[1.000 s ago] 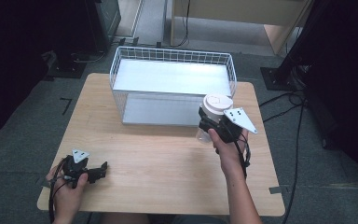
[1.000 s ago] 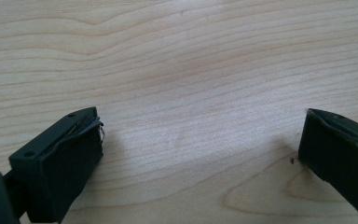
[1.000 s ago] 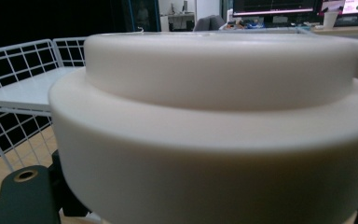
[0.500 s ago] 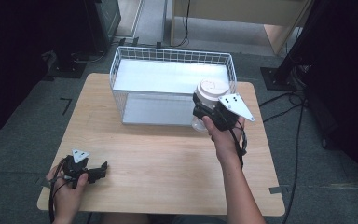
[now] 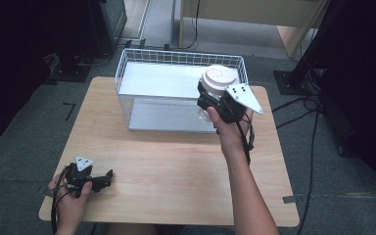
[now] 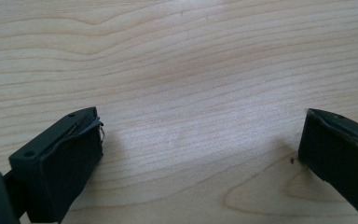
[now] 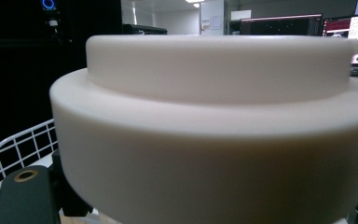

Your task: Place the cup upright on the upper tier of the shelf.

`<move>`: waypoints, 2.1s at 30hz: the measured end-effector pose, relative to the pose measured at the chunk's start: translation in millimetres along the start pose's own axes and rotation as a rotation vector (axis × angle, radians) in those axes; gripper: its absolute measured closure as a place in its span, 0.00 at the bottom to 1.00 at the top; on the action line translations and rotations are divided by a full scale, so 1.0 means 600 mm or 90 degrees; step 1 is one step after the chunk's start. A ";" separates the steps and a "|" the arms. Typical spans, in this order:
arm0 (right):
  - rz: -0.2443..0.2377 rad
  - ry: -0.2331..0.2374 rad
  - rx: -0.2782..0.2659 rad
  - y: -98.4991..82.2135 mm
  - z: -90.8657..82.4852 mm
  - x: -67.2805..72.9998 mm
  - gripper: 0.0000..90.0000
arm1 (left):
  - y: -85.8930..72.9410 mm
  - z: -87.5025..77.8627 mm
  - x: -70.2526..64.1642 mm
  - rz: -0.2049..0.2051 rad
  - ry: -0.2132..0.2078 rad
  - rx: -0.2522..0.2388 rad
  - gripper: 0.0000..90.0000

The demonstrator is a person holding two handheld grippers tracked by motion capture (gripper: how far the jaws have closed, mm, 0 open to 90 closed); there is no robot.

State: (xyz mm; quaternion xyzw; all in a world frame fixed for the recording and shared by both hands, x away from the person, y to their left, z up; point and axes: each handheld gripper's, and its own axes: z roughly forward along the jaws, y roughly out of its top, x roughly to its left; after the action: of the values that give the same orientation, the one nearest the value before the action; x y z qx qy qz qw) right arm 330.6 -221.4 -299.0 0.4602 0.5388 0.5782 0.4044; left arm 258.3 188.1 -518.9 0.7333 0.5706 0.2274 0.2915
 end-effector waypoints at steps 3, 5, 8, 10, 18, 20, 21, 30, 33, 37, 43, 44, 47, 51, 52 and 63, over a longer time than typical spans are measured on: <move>0.001 -0.007 -0.006 0.007 0.009 0.001 0.17 | 0.000 0.000 0.000 0.000 0.000 0.000 0.00; 0.002 -0.010 -0.011 0.012 0.015 0.002 0.17 | 0.000 0.000 0.000 0.000 0.000 0.000 0.00; -0.001 -0.013 -0.022 0.024 0.028 0.006 0.17 | 0.000 0.000 0.000 0.000 0.000 0.000 0.00; 0.000 -0.014 -0.024 0.027 0.031 0.008 0.17 | 0.000 0.000 0.000 0.000 0.000 0.000 0.00; -0.002 -0.020 -0.030 0.038 0.064 0.020 0.17 | 0.000 0.000 0.000 0.000 -0.001 0.001 0.00; -0.001 -0.023 -0.027 0.039 0.073 0.023 0.17 | 0.000 0.000 0.000 -0.001 -0.002 0.000 0.00; -0.003 -0.025 -0.028 0.040 0.076 0.023 0.17 | 0.000 0.000 0.001 -0.001 -0.002 0.000 0.00; -0.002 -0.037 -0.016 0.035 0.121 0.033 0.17 | 0.000 0.000 0.001 -0.002 -0.002 -0.003 0.00; 0.003 -0.040 -0.012 0.033 0.139 0.036 0.17 | 0.000 0.000 0.001 -0.003 -0.003 -0.002 0.00; -0.003 -0.042 -0.004 0.032 0.166 0.042 0.17 | 0.000 0.000 0.001 -0.002 -0.003 -0.002 0.00; 0.000 -0.048 -0.002 0.031 0.199 0.051 0.17 | 0.000 0.000 0.001 -0.002 -0.003 -0.003 0.00; 0.004 -0.050 0.001 0.031 0.203 0.053 0.17 | 0.000 0.000 0.002 -0.001 -0.003 -0.003 0.00; -0.003 -0.056 0.003 0.028 0.217 0.058 0.17 | 0.000 0.000 0.002 0.000 -0.003 -0.002 0.00; -0.024 -0.059 0.008 0.026 0.232 0.066 0.17 | 0.000 -0.001 0.002 0.000 -0.004 -0.001 0.00; -0.027 -0.060 0.007 0.026 0.236 0.068 0.17 | 0.000 -0.001 0.002 0.000 -0.005 -0.001 0.00; -0.032 -0.052 0.025 0.021 0.243 0.068 0.02 | 0.000 -0.001 0.003 -0.002 -0.008 -0.001 0.00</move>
State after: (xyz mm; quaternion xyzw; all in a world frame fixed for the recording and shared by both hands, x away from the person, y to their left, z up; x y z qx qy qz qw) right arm 462.0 -146.6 -283.1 0.4774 0.5446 0.5380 0.4314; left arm 258.5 189.9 -518.4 0.7333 0.5699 0.2231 0.2961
